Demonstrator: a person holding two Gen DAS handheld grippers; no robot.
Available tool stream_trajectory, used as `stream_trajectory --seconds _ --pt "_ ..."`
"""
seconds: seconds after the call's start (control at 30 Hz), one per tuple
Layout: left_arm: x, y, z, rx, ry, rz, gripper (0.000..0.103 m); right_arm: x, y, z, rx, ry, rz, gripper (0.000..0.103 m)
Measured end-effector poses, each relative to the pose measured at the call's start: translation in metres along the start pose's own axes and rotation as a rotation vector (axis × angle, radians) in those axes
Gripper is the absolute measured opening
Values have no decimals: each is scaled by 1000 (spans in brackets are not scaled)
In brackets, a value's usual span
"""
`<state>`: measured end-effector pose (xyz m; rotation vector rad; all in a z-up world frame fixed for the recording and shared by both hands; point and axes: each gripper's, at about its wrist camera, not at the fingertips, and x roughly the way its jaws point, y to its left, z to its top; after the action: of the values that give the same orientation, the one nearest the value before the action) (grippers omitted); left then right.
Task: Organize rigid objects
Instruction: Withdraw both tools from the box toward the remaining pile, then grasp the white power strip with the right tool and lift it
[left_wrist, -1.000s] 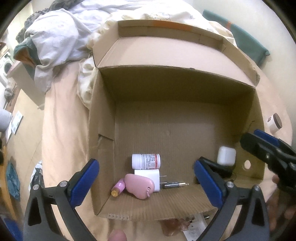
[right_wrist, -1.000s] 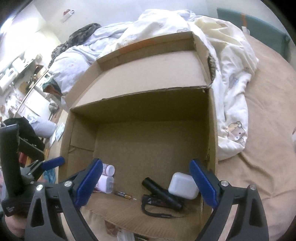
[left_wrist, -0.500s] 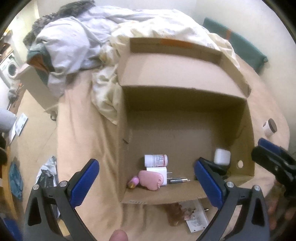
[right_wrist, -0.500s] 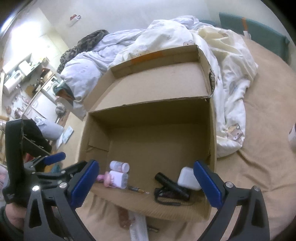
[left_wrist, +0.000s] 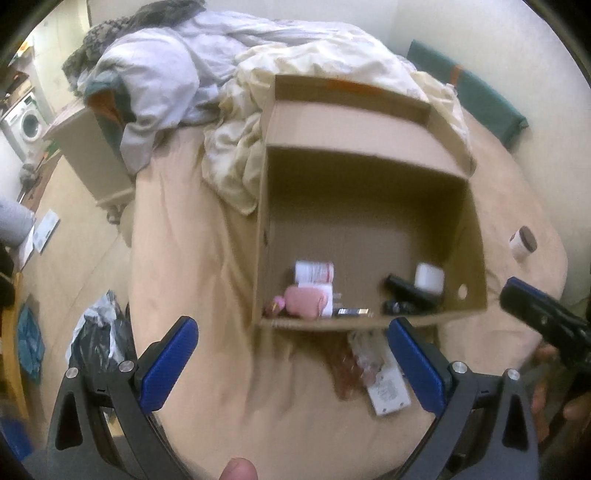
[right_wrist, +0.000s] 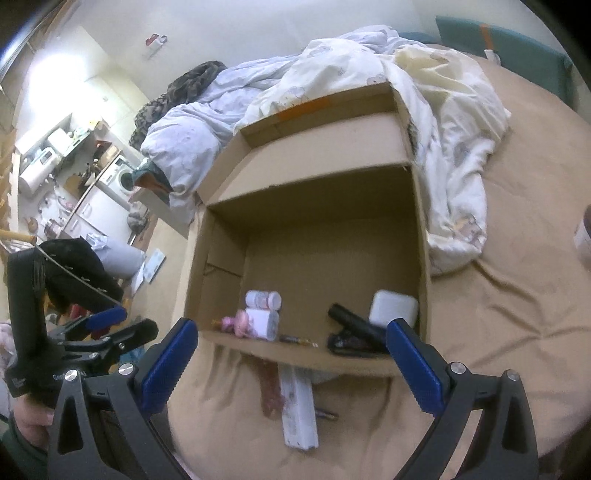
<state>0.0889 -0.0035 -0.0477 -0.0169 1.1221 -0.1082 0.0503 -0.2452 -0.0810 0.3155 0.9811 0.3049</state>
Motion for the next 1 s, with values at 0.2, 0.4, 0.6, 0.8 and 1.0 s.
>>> stream_trajectory --seconds 0.2,0.4,0.6,0.8,1.0 --pt "22 10 -21 -26 32 65 102 24 -18 -28 21 118 -82 103" --pt "23 16 -16 -69 32 44 102 41 -15 -39 -6 221 -58 103" --pt "23 10 -16 -54 43 21 102 71 -19 -48 101 342 98 103" --pt "24 12 -16 -71 62 0 102 109 -17 -62 138 465 112 78" --pt "26 15 -18 -77 81 -2 102 125 -10 -72 107 507 67 65"
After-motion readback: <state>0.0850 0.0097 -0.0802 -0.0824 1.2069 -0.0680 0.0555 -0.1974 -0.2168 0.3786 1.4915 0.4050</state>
